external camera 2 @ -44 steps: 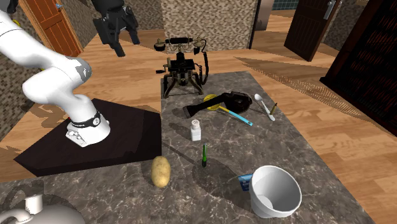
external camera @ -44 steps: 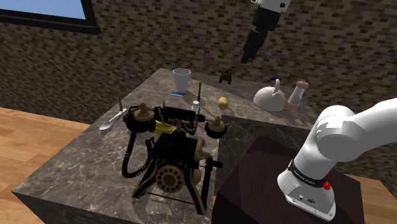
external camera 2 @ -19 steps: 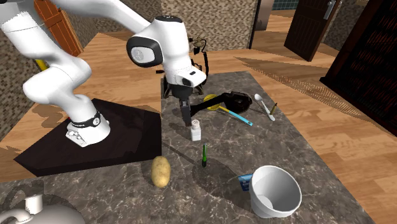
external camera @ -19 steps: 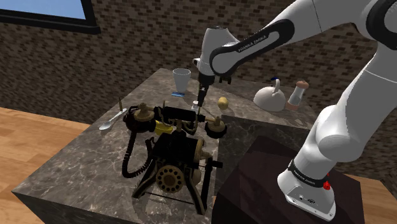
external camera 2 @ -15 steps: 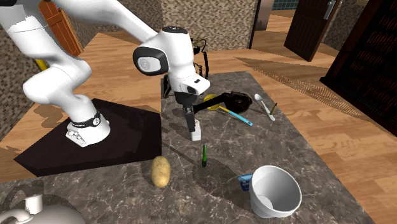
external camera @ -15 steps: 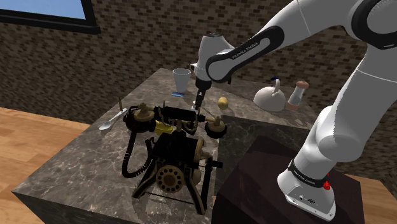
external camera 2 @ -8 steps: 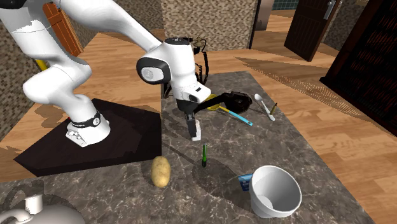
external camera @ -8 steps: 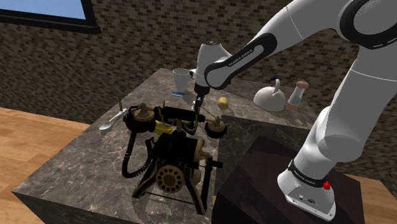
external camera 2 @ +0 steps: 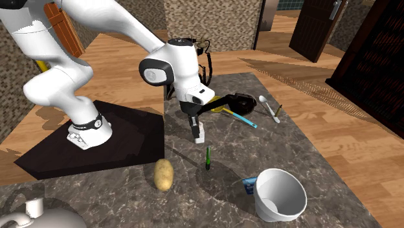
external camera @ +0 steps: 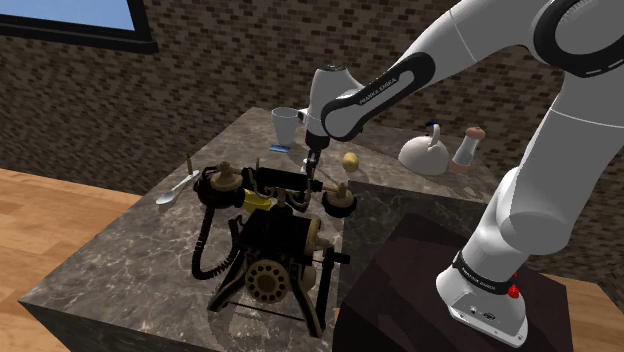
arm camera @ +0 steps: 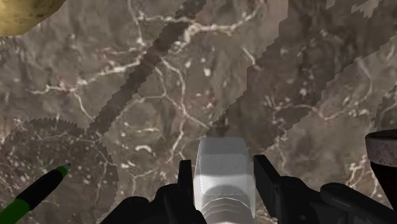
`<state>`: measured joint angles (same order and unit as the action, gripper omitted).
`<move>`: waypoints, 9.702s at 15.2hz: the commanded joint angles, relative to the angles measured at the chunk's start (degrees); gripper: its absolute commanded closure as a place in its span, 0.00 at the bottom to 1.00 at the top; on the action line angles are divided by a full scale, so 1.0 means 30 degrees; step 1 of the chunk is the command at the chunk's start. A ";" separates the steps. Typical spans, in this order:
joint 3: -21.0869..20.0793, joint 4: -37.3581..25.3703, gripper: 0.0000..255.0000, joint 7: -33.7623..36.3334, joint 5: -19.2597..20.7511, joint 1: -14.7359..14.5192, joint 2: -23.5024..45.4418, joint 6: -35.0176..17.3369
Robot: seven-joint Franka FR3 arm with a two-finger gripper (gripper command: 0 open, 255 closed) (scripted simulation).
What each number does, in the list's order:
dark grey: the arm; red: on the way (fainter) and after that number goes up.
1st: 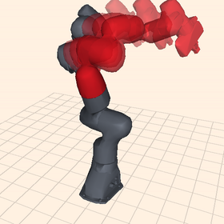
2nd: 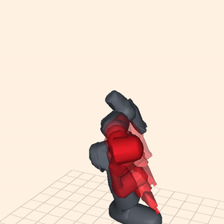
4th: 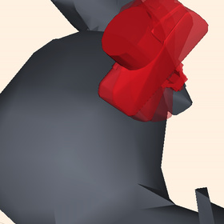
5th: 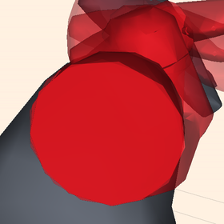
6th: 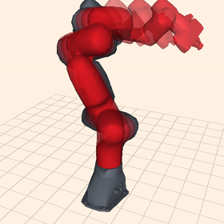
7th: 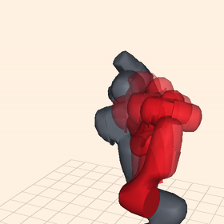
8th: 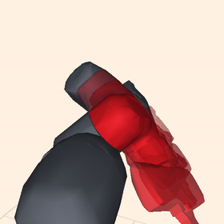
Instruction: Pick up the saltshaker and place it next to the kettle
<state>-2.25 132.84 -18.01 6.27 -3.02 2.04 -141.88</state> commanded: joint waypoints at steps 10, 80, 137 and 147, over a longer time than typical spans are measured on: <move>-0.0009 -0.0259 1.00 -0.0124 -0.0123 0.0001 -0.0496 0.0759; 0.7369 -0.8219 1.00 -1.2993 -0.1205 0.4281 -0.4125 1.1804; 0.9404 -0.2061 1.00 -1.8318 -0.4620 0.5642 0.1306 0.0785; 0.9533 -0.2293 0.00 -1.7780 -0.3842 0.5549 0.0285 0.1903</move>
<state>26.25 126.06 -72.13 -6.23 13.81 4.15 -137.38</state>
